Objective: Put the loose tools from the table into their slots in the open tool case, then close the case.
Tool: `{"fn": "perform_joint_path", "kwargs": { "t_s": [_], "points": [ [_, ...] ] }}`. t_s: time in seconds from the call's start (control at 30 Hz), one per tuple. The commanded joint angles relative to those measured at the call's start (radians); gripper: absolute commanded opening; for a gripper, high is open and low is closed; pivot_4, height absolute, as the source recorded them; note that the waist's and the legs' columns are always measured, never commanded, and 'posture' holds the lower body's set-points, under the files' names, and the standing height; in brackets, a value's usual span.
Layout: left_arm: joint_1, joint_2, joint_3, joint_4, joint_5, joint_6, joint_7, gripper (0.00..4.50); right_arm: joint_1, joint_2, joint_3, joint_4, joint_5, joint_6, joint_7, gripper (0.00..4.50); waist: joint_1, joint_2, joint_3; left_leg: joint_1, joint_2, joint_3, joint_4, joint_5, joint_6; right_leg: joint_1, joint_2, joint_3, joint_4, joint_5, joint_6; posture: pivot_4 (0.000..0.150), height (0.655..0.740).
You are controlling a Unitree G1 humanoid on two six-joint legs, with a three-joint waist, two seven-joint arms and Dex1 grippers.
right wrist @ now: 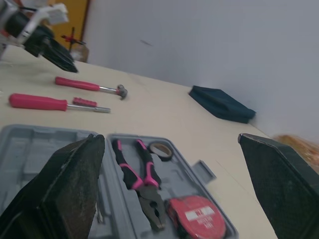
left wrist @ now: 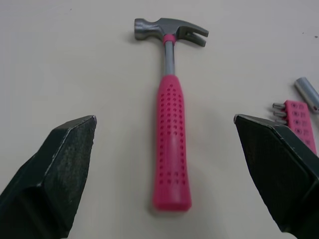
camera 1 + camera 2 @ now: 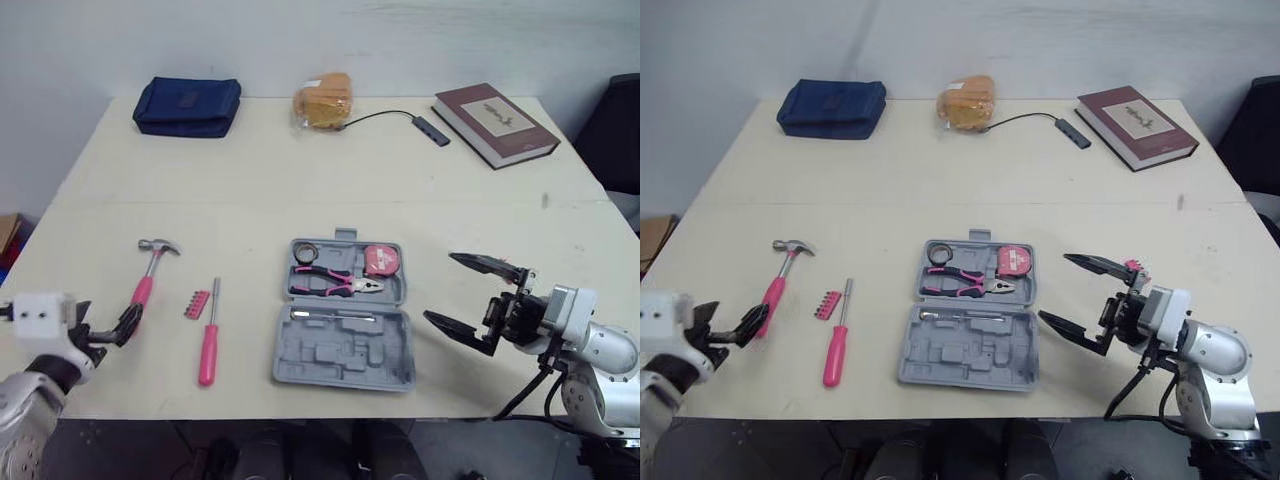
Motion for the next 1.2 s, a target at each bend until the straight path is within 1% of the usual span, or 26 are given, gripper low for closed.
{"fn": "perform_joint_path", "kwargs": {
  "t_s": [0.03, 0.1, 0.17, 0.33, 0.47, 0.57, 0.67, 0.7, 0.8, 0.87, 0.93, 0.97, 1.03, 1.07, 1.13, 1.2],
  "points": [
    [-0.089, 0.067, -0.042, 0.044, -0.007, 0.153, 0.034, 4.47, -0.013, -0.004, 0.003, -0.048, 0.026, 0.020, 0.017, 4.50, 0.007, 0.000, 0.000, 0.000, 0.000, 0.000, 0.000, 0.000, 0.000, 0.000, 0.000, 0.000, 0.000, 0.000, 0.000, 0.150, 0.7400],
    [-0.147, 0.108, -0.092, 0.084, 0.009, 0.230, 0.040, 4.47, -0.012, -0.005, 0.005, -0.049, 0.017, 0.022, 0.022, 4.50, 0.008, 0.000, 0.000, 0.000, 0.000, 0.000, 0.000, 0.000, 0.000, 0.000, 0.000, -0.001, 0.000, 0.000, 0.000, 0.150, 0.7400],
    [-0.193, 0.137, -0.132, 0.121, 0.032, 0.278, 0.047, 4.47, -0.011, -0.003, 0.003, -0.051, 0.010, 0.024, 0.019, 4.50, 0.009, 0.000, 0.000, -0.001, 0.000, 0.000, 0.000, 0.002, -0.004, -0.001, 0.000, -0.001, 0.000, 0.000, 0.000, 0.150, 0.7400],
    [-0.308, 0.148, -0.213, 0.210, 0.064, 0.317, 0.036, 4.47, 0.002, -0.004, 0.005, -0.072, -0.011, 0.037, 0.000, 4.50, 0.010, 0.000, 0.000, -0.002, 0.000, 0.001, -0.001, 0.003, -0.006, -0.003, 0.001, -0.002, -0.001, 0.000, 0.000, 0.150, 0.7400],
    [-0.344, 0.145, -0.262, 0.278, 0.084, 0.327, 0.005, 4.47, 0.021, -0.011, 0.008, -0.090, -0.036, 0.045, -0.012, 4.50, 0.010, 0.000, 0.000, -0.002, -0.001, 0.002, -0.001, 0.003, -0.006, -0.003, 0.001, -0.003, 0.000, 0.000, 0.000, 0.150, 0.7400],
    [-0.329, 0.152, -0.293, 0.329, 0.113, 0.330, -0.014, 3.61, 0.041, -0.011, 0.002, -0.100, -0.050, 0.044, -0.019, 4.50, 0.011, 0.001, 0.000, -0.001, -0.001, 0.003, -0.001, 0.004, -0.008, -0.004, 0.000, -0.003, 0.003, 0.000, 0.000, 0.150, 0.7400],
    [-0.311, 0.155, -0.292, 0.336, 0.125, 0.340, -0.027, 2.31, 0.052, -0.009, -0.009, -0.100, -0.060, 0.036, -0.029, 4.50, 0.011, 0.003, -0.002, 0.001, -0.001, 0.003, -0.001, 0.003, -0.010, -0.004, -0.001, -0.002, 0.004, 0.000, 0.000, 0.150, 0.7400],
    [-0.308, 0.151, -0.285, 0.334, 0.122, 0.345, -0.030, 1.82, 0.056, -0.010, -0.012, -0.099, -0.062, 0.033, -0.031, 4.50, 0.011, 0.004, -0.002, 0.001, -0.001, 0.003, -0.001, 0.003, -0.010, -0.004, -0.001, -0.002, 0.004, 0.000, 0.000, 0.150, 0.7400],
    [-0.309, 0.130, -0.242, 0.323, 0.107, 0.337, -0.032, 0.58, 0.067, -0.012, -0.028, -0.089, -0.069, 0.020, -0.037, 4.50, 0.010, 0.005, -0.003, 0.001, -0.001, 0.004, -0.001, 0.003, -0.010, -0.004, -0.001, -0.001, 0.005, 0.000, 0.000, 0.150, 0.7400],
    [-0.312, 0.127, -0.231, 0.324, 0.116, 0.288, -0.047, 0.53, 0.071, -0.011, -0.036, -0.081, -0.074, 0.013, -0.040, 4.50, 0.009, 0.005, -0.003, 0.002, -0.001, 0.004, -0.001, 0.003, -0.010, -0.004, -0.001, -0.001, 0.005, 0.000, -0.001, 0.150, 0.7400],
    [-0.325, 0.117, -0.214, 0.330, 0.131, 0.167, -0.071, 0.53, 0.077, -0.013, -0.041, -0.067, -0.076, 0.002, -0.034, 4.50, 0.010, 0.005, -0.003, 0.002, -0.001, 0.005, -0.001, 0.003, -0.011, -0.005, 0.000, -0.001, 0.005, 0.000, -0.001, 0.150, 0.7400],
    [-0.344, 0.106, -0.192, 0.323, 0.117, 0.108, -0.091, 0.53, 0.081, -0.015, -0.048, -0.055, -0.077, -0.008, -0.027, 4.50, 0.010, 0.005, -0.002, 0.001, -0.001, 0.005, -0.001, 0.003, -0.011, -0.005, 0.000, -0.001, 0.005, 0.000, -0.001, 0.150, 0.7400],
    [-0.378, 0.105, -0.167, 0.287, 0.078, 0.020, -0.165, 0.53, 0.092, -0.023, -0.064, -0.032, -0.077, -0.026, -0.012, 4.50, 0.020, 0.002, -0.001, 0.000, -0.001, 0.004, -0.001, 0.004, -0.011, -0.006, -0.001, -0.002, 0.006, 0.000, -0.001, 0.150, 0.7400],
    [-0.388, 0.122, -0.177, 0.256, 0.071, -0.032, -0.222, 0.53, 0.098, -0.037, -0.079, -0.015, -0.080, -0.037, 0.001, 4.50, 0.026, -0.002, 0.001, -0.001, -0.002, 0.004, -0.001, 0.004, -0.011, -0.008, -0.001, -0.002, 0.006, 0.000, -0.001, 0.150, 0.7400],
    [-0.386, 0.172, -0.228, 0.198, 0.093, -0.136, -0.331, 0.53, 0.113, -0.063, -0.107, 0.017, -0.079, -0.058, 0.026, 4.50, 0.032, -0.007, 0.004, -0.006, -0.002, 0.004, 0.000, 0.006, -0.010, -0.012, 0.000, -0.002, 0.007, 0.000, -0.001, 0.150, 0.7400],
    [-0.381, 0.215, -0.290, 0.146, 0.101, -0.233, -0.461, 0.53, 0.132, -0.083, -0.133, 0.037, -0.065, -0.065, 0.043, 4.50, 0.033, -0.008, 0.004, -0.008, -0.002, 0.004, 0.000, 0.007, -0.007, -0.013, 0.000, -0.002, 0.006, 0.000, -0.001, 0.150, 0.7400]
  ]
}}
